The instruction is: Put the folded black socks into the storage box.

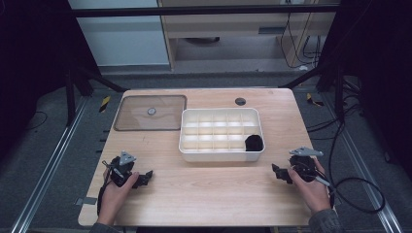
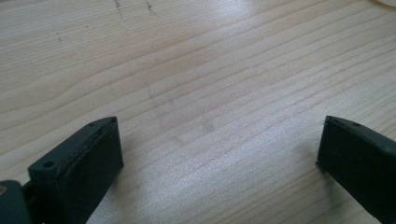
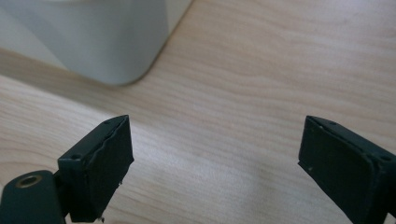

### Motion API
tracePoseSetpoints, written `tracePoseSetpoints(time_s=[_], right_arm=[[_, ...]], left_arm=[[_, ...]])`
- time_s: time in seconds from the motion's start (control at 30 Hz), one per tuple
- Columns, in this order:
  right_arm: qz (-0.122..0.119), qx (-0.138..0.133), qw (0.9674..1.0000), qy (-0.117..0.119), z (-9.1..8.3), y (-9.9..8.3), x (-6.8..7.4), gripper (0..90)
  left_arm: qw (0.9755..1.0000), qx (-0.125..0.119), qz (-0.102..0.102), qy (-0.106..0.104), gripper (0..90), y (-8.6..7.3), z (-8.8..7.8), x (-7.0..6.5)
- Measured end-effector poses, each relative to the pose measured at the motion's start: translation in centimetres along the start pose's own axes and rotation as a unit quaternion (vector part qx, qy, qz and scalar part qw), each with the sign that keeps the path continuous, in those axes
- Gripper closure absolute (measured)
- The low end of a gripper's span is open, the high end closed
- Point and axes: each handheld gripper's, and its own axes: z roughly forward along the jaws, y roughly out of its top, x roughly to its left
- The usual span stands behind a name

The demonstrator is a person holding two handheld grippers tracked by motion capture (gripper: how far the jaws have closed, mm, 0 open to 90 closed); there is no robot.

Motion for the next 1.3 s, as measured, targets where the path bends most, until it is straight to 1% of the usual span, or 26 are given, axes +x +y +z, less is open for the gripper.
tracePoseSetpoints(time_s=[0.03, 0.07, 0.1, 0.13, 0.27, 0.47, 0.53, 0.67, 0.9, 1.03, 1.13, 1.3], right_arm=[[-0.004, 0.003, 1.0000, -0.005, 0.2, -0.2, 0.0, 10.0], [-0.002, 0.004, 1.0000, -0.004, 0.4, -0.3, -0.1, 9.9], [0.003, 0.006, 1.0000, -0.002, 0.5, -0.3, -0.1, 9.8], [0.005, 0.003, 1.0000, -0.003, 0.7, -0.4, -0.2, 9.7], [0.019, 0.003, 0.9998, -0.007, 1.4, -0.6, -0.4, 9.6], [0.031, 0.005, 0.9995, -0.009, 2.3, -1.0, -0.3, 8.6], [0.031, 0.006, 0.9994, -0.012, 2.6, -1.2, -0.3, 8.1], [0.035, -0.002, 0.9992, -0.017, 2.7, -1.2, -0.2, 7.7], [0.034, -0.007, 0.9990, -0.027, 2.9, -1.3, 0.0, 5.9], [0.038, -0.005, 0.9987, -0.032, 3.0, -1.2, 0.2, 5.4], [0.031, -0.002, 0.9987, -0.041, 3.2, -1.2, 0.5, 4.3], [0.030, -0.001, 0.9987, -0.042, 3.1, -1.2, 0.6, 4.2]], left_arm=[[1.0000, 0.000, 0.000, 0.000, 0.0, 0.0, 0.0, 0.0], [1.0000, 0.000, 0.000, 0.000, 0.0, 0.0, 0.0, 0.0], [1.0000, 0.000, 0.000, 0.000, 0.0, 0.0, 0.0, 0.0], [1.0000, 0.000, 0.000, 0.000, 0.0, 0.0, 0.0, 0.0], [1.0000, 0.001, 0.001, 0.001, 0.0, 0.0, 0.0, 0.0], [1.0000, 0.001, 0.000, 0.001, 0.0, 0.0, 0.0, 0.0], [1.0000, 0.000, 0.000, 0.000, 0.0, 0.0, 0.0, 0.0], [1.0000, 0.000, 0.000, 0.000, 0.0, 0.0, 0.0, 0.0], [1.0000, 0.000, 0.000, 0.000, 0.0, 0.0, 0.0, 0.0], [1.0000, 0.000, 0.000, 0.000, 0.0, 0.0, 0.0, 0.0], [1.0000, 0.000, 0.000, 0.000, 0.0, 0.0, 0.0, 0.0], [1.0000, 0.000, 0.000, 0.000, 0.0, 0.0, 0.0, 0.0]])
